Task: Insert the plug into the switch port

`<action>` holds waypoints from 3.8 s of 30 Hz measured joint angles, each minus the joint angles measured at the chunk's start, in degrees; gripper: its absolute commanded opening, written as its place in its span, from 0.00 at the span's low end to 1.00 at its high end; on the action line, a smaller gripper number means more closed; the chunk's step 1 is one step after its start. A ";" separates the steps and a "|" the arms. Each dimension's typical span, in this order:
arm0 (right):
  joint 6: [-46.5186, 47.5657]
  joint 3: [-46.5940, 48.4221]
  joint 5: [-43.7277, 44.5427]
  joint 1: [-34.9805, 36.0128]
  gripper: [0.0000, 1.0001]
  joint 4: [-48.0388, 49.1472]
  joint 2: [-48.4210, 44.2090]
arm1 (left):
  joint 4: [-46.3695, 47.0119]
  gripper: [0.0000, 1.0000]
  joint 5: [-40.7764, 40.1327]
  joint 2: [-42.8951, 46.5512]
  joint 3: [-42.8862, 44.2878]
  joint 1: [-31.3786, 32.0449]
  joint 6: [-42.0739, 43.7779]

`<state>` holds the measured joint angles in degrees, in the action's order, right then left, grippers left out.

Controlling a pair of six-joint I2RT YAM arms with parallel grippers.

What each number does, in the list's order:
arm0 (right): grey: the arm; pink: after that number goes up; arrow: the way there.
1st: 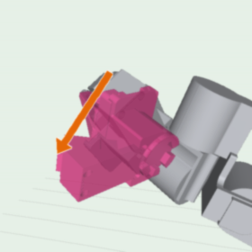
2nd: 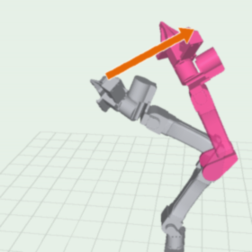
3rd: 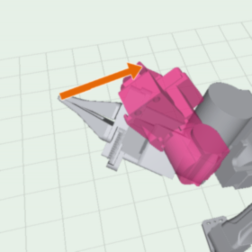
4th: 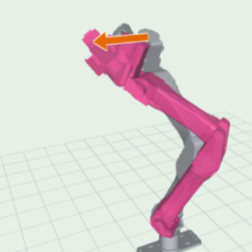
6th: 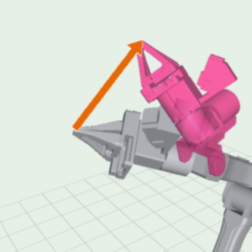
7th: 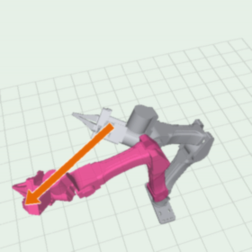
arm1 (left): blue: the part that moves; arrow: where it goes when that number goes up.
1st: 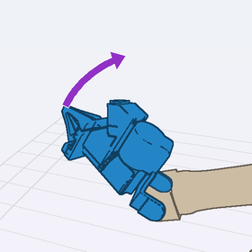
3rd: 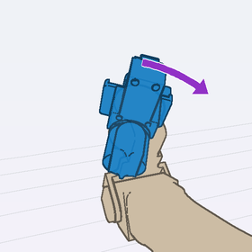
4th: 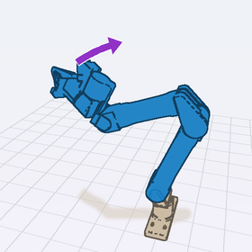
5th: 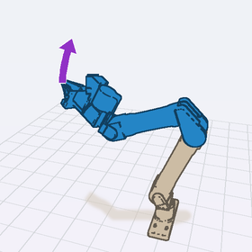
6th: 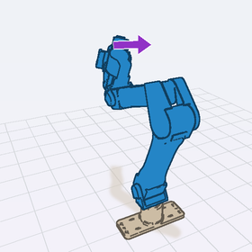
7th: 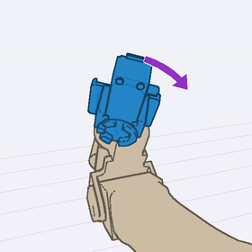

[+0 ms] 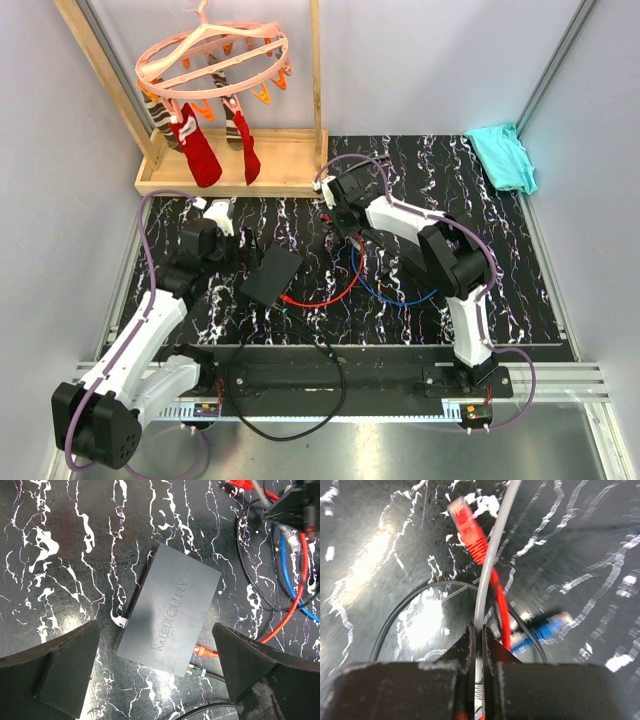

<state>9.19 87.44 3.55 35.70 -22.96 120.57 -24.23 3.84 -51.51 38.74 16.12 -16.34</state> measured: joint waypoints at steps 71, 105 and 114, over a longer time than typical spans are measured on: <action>-19.43 -41.09 -20.55 5.55 0.00 5.09 -52.37 | 21.16 0.97 22.58 -31.95 12.04 11.19 -28.30; -19.45 -44.02 -23.34 7.72 0.29 6.62 -50.75 | 25.62 0.00 25.29 -40.46 15.15 16.61 -28.74; -28.09 -38.18 -12.15 6.43 0.67 3.78 -50.77 | 24.94 0.00 20.15 -27.47 2.45 18.91 -26.62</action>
<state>-18.90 49.25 -8.60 42.13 -19.18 69.80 0.71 23.99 -78.98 41.19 35.03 -42.96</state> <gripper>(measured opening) 0.631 0.036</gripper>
